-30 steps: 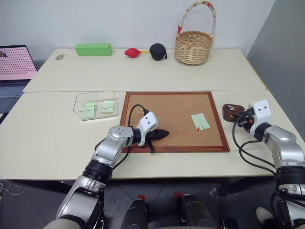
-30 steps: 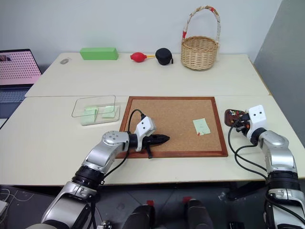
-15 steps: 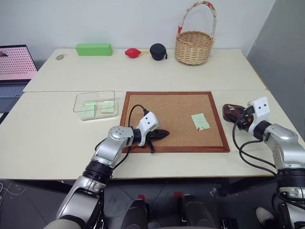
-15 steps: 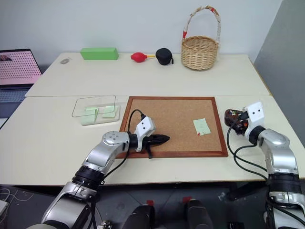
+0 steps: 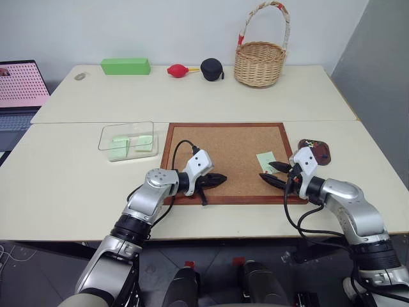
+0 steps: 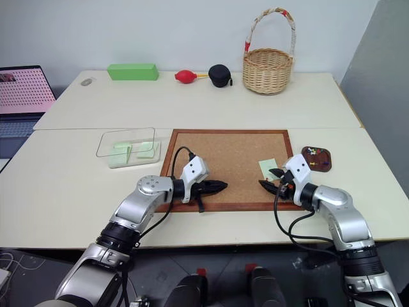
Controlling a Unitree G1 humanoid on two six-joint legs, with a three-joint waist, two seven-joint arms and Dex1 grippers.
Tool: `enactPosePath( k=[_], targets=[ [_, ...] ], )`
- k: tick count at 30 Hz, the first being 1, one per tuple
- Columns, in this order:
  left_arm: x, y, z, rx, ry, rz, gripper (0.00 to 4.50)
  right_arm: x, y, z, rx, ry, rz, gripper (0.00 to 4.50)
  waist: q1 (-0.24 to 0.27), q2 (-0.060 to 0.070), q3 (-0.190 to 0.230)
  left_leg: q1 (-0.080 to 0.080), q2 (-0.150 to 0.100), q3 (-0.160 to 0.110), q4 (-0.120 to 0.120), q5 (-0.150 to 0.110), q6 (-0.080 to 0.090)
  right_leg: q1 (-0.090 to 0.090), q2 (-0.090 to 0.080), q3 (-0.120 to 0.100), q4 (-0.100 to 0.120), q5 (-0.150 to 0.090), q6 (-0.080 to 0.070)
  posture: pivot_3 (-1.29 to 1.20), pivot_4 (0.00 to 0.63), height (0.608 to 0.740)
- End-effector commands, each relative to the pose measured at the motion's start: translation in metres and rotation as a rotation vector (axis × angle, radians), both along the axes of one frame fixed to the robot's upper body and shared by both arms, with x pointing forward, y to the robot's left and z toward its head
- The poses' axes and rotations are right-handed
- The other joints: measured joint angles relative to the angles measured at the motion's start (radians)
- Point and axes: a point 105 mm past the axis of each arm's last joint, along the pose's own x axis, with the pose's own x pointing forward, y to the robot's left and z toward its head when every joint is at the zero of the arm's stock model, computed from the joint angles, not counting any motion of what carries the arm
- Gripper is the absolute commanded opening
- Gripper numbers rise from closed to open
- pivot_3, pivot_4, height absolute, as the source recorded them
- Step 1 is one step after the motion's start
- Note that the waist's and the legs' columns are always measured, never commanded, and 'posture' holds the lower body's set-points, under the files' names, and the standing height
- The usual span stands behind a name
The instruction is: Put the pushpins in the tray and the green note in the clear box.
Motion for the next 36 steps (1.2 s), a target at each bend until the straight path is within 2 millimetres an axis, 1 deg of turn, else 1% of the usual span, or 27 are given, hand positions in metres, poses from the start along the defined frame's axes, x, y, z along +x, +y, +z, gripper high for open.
enactPosePath(
  k=[1, 4, 5, 6, 7, 12, 14, 16, 18, 23, 28, 30, 32, 33, 35, 36],
  targets=[
    [0.000, 0.016, -0.021, 0.085, 0.057, 0.055, 0.00, 0.007, -0.003, 0.008, -0.008, -0.045, -0.005, 2.74, 0.000, 0.000, 0.000, 0.000, 0.000, 0.000, 0.000, 0.000, 0.000, 0.000, 0.000, 0.000, 0.000, 0.000, 0.000, 0.00, 0.150, 0.740],
    [0.000, 0.016, -0.021, 0.084, 0.056, 0.056, 0.00, 0.010, -0.005, 0.006, -0.010, -0.041, -0.016, 2.74, 0.000, 0.000, 0.000, 0.000, 0.000, 0.000, 0.000, 0.000, 0.000, 0.000, 0.000, 0.000, 0.000, 0.000, 0.000, 0.00, 0.150, 0.740],
    [0.000, 0.017, -0.020, 0.084, 0.056, 0.056, 0.00, 0.010, -0.006, 0.005, -0.011, -0.040, -0.017, 2.37, 0.000, 0.000, 0.000, 0.000, 0.000, 0.000, 0.000, 0.000, 0.000, 0.000, 0.000, 0.000, 0.000, 0.000, 0.000, 0.00, 0.150, 0.740],
    [0.000, 0.017, -0.020, 0.084, 0.056, 0.056, 0.00, 0.010, -0.006, 0.004, -0.012, -0.040, -0.016, 2.37, 0.000, 0.000, 0.000, 0.000, 0.000, 0.000, 0.000, 0.000, 0.000, 0.000, 0.000, 0.000, 0.000, 0.000, 0.000, 0.00, 0.150, 0.740],
    [0.000, 0.017, -0.020, 0.084, 0.056, 0.056, 0.00, 0.010, -0.006, 0.004, -0.013, -0.040, -0.016, 2.23, 0.000, 0.000, 0.000, 0.000, 0.000, 0.000, 0.000, 0.000, 0.000, 0.000, 0.000, 0.000, 0.000, 0.000, 0.000, 0.00, 0.150, 0.740],
    [0.000, 0.018, -0.021, 0.088, 0.057, 0.057, 0.00, 0.010, -0.005, 0.003, -0.014, -0.040, -0.009, 1.10, -0.001, 0.000, 0.000, 0.000, 0.000, 0.000, 0.000, 0.000, 0.000, 0.000, 0.000, 0.000, 0.000, 0.000, 0.000, 0.00, 0.150, 0.740],
    [0.000, 0.018, -0.021, 0.089, 0.056, 0.058, 0.00, 0.009, -0.005, 0.003, -0.020, -0.039, -0.002, 0.71, -0.001, 0.000, 0.000, 0.000, 0.000, 0.000, 0.000, 0.000, 0.000, 0.000, 0.000, 0.000, 0.000, 0.000, 0.000, 0.00, 0.150, 0.740],
    [0.000, 0.018, -0.021, 0.089, 0.056, 0.059, 0.00, 0.008, -0.004, 0.002, -0.028, -0.036, 0.008, 0.46, -0.001, 0.000, 0.000, 0.000, 0.000, 0.000, 0.000, 0.000, 0.000, 0.000, 0.000, 0.000, 0.000, 0.000, 0.000, 0.00, 0.150, 0.740],
    [0.000, 0.019, -0.021, 0.089, 0.055, 0.059, 0.00, 0.007, -0.004, 0.001, -0.035, -0.033, 0.019, 0.06, -0.001, 0.000, 0.000, 0.000, 0.000, 0.000, 0.000, 0.000, 0.000, 0.000, 0.000, 0.000, 0.000, 0.000, 0.000, 0.00, 0.150, 0.740],
    [0.000, 0.018, -0.021, 0.089, 0.056, 0.059, 0.00, 0.004, -0.003, 0.002, -0.038, -0.039, 0.038, 0.03, -0.001, 0.000, 0.000, 0.000, 0.000, 0.000, 0.000, 0.000, 0.000, 0.000, 0.000, 0.000, 0.000, 0.000, 0.000, 0.00, 0.150, 0.740],
    [0.000, 0.019, -0.021, 0.091, 0.056, 0.059, 0.00, 0.004, -0.004, 0.015, -0.010, -0.088, 0.026, 0.03, -0.001, 0.000, 0.000, 0.000, 0.000, 0.000, 0.000, 0.000, 0.000, 0.000, 0.000, 0.000, 0.000, 0.000, 0.000, 0.00, 0.150, 0.740],
    [0.000, 0.019, -0.021, 0.092, 0.055, 0.060, 0.00, 0.005, -0.007, 0.017, -0.010, -0.097, 0.009, 0.03, -0.001, 0.000, 0.000, 0.000, 0.000, 0.000, 0.000, 0.000, 0.000, 0.000, 0.000, 0.000, 0.000, 0.000, 0.000, 0.00, 0.150, 0.740],
    [0.000, 0.019, -0.021, 0.093, 0.055, 0.060, 0.00, 0.005, -0.009, 0.015, -0.023, -0.096, 0.008, 0.39, -0.002, 0.000, 0.000, 0.000, 0.000, 0.000, 0.000, 0.000, 0.000, 0.000, 0.000, 0.000, 0.000, 0.000, 0.000, 0.00, 0.150, 0.740],
    [0.001, 0.019, -0.021, 0.093, 0.055, 0.060, 0.00, 0.004, -0.009, 0.014, -0.030, -0.096, 0.009, 0.48, -0.002, 0.000, 0.000, 0.000, 0.000, 0.000, 0.000, 0.000, 0.000, 0.000, 0.000, 0.000, 0.000, 0.000, 0.000, 0.00, 0.150, 0.740],
    [0.001, 0.019, -0.021, 0.093, 0.055, 0.059, 0.00, 0.005, -0.008, 0.010, -0.052, -0.092, 0.006, 0.95, -0.002, 0.000, 0.000, 0.000, 0.000, 0.000, 0.000, 0.000, 0.000, 0.000, 0.000, 0.000, 0.000, 0.000, 0.000, 0.00, 0.150, 0.740],
    [0.001, 0.019, -0.021, 0.093, 0.055, 0.058, 0.00, 0.004, -0.007, 0.009, -0.055, -0.088, 0.008, 1.08, -0.002, 0.000, 0.000, 0.000, 0.000, 0.000, 0.000, 0.000, 0.000, 0.000, 0.000, 0.000, 0.000, 0.000, 0.000, 0.00, 0.150, 0.740]
  ],
)
